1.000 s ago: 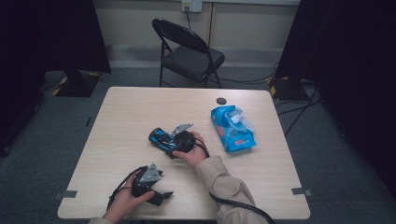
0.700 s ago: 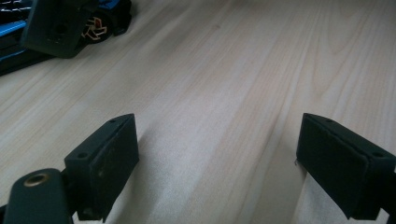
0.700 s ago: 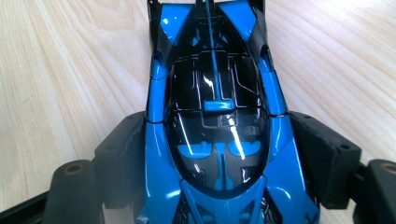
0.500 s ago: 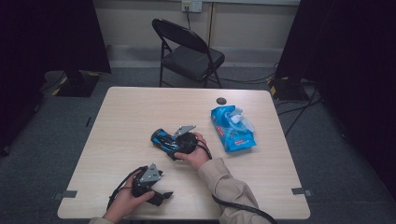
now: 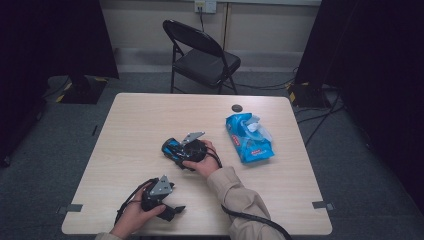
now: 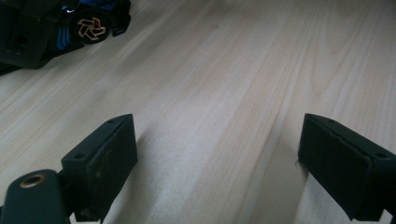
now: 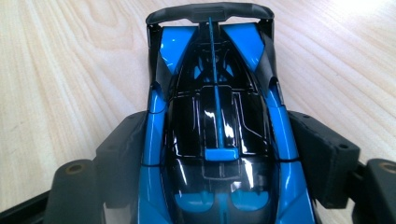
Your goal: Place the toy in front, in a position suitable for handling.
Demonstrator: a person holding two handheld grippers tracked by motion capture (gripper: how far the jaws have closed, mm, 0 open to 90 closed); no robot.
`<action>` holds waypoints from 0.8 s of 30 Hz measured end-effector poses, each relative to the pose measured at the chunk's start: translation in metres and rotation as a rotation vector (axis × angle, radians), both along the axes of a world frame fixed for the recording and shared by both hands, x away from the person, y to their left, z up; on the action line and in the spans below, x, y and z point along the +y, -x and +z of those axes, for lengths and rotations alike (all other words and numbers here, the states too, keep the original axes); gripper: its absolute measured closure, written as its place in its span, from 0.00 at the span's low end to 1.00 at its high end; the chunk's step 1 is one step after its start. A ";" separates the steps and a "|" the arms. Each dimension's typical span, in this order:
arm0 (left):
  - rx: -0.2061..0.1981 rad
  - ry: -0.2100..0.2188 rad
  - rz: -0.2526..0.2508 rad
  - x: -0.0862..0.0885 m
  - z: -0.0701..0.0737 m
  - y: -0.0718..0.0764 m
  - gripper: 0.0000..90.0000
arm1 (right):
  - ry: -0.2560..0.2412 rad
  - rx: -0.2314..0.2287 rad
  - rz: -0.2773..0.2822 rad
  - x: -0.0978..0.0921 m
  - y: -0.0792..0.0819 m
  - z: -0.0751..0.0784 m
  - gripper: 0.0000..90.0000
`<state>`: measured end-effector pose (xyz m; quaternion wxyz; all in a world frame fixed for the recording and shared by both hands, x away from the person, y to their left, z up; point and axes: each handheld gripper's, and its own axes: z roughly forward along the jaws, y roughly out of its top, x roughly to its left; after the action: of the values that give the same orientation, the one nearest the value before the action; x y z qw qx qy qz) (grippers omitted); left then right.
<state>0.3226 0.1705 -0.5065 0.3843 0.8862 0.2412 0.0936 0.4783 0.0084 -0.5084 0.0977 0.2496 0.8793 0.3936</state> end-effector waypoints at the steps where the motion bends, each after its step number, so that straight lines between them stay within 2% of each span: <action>1: 0.000 0.000 0.000 0.000 0.000 0.000 0.12 | 0.006 0.009 -0.002 0.000 0.000 0.001 0.29; 6: 0.000 0.000 0.000 0.000 0.000 0.000 0.12 | 0.003 0.012 -0.018 -0.004 0.004 0.002 0.29; 9: 0.001 0.005 0.004 0.000 0.000 0.000 0.12 | -0.003 0.032 -0.014 -0.008 0.005 0.004 0.29; 13: 0.000 0.000 0.000 0.000 0.000 0.000 0.12 | -0.028 0.038 -0.020 -0.013 0.007 0.010 0.29; 15: 0.000 0.000 0.001 0.000 0.000 0.000 0.12 | -0.021 0.024 -0.018 -0.015 0.008 0.014 0.29; 20: -0.001 0.000 0.001 0.000 0.000 0.000 0.12 | -0.025 0.025 -0.004 -0.023 0.014 0.024 0.29; 22: 0.002 0.009 0.008 0.000 0.000 0.000 0.12 | -0.024 0.008 0.001 -0.030 0.020 0.029 0.29; 24: 0.000 0.001 0.001 0.000 0.000 0.000 0.12 | -0.039 0.008 0.007 -0.039 0.027 0.034 0.29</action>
<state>0.3226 0.1705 -0.5065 0.3846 0.8860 0.2416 0.0937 0.4509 -0.0304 -0.4748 0.0880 0.2501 0.8727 0.4100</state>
